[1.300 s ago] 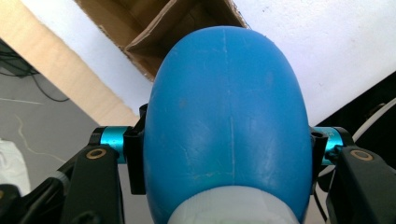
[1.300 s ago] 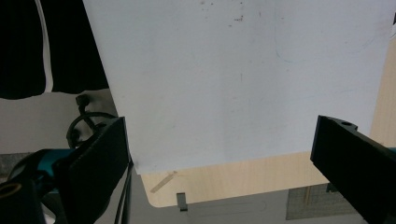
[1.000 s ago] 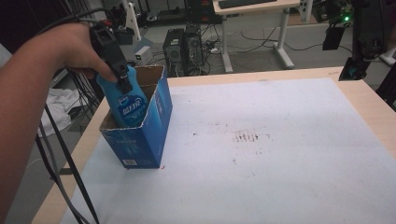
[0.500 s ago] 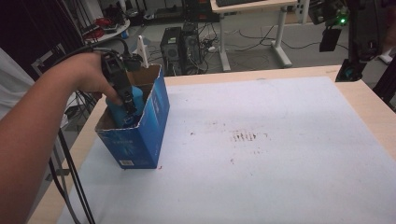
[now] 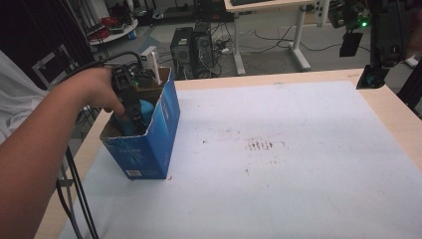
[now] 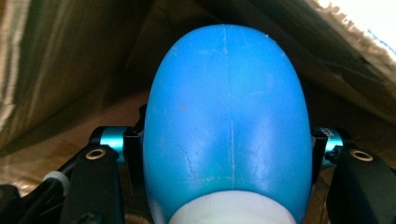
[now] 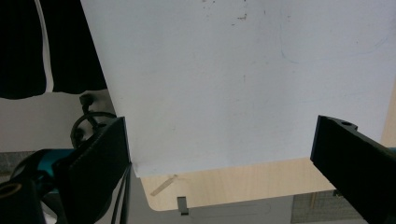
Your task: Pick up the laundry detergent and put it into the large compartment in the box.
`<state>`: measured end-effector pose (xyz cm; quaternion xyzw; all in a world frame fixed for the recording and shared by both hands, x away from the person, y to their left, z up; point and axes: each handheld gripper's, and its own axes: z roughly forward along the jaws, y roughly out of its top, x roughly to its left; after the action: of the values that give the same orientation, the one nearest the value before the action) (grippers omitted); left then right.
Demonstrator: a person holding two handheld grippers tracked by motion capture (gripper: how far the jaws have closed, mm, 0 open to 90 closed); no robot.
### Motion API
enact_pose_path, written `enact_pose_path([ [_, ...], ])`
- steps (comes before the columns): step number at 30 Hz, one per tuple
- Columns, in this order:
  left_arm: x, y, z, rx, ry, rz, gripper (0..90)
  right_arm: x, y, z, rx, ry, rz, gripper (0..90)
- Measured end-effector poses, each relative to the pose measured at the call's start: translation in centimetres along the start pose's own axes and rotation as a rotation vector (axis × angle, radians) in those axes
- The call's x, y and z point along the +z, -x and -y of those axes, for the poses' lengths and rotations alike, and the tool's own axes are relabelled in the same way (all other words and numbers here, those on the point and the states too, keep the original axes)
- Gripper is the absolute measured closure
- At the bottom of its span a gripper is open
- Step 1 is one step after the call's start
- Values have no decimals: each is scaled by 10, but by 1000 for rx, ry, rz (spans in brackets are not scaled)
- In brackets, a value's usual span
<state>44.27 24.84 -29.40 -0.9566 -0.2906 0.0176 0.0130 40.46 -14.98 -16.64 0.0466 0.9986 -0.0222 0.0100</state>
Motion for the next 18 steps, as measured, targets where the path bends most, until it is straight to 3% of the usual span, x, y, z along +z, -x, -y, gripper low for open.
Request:
enact_pose_path([
  [5,1,2,1,62,10,-6,386,1,0,-1,0,5,0,36],
  [18,2,0,-1,56,12,-8,370,0,1,0,-1,5,-1,36],
])
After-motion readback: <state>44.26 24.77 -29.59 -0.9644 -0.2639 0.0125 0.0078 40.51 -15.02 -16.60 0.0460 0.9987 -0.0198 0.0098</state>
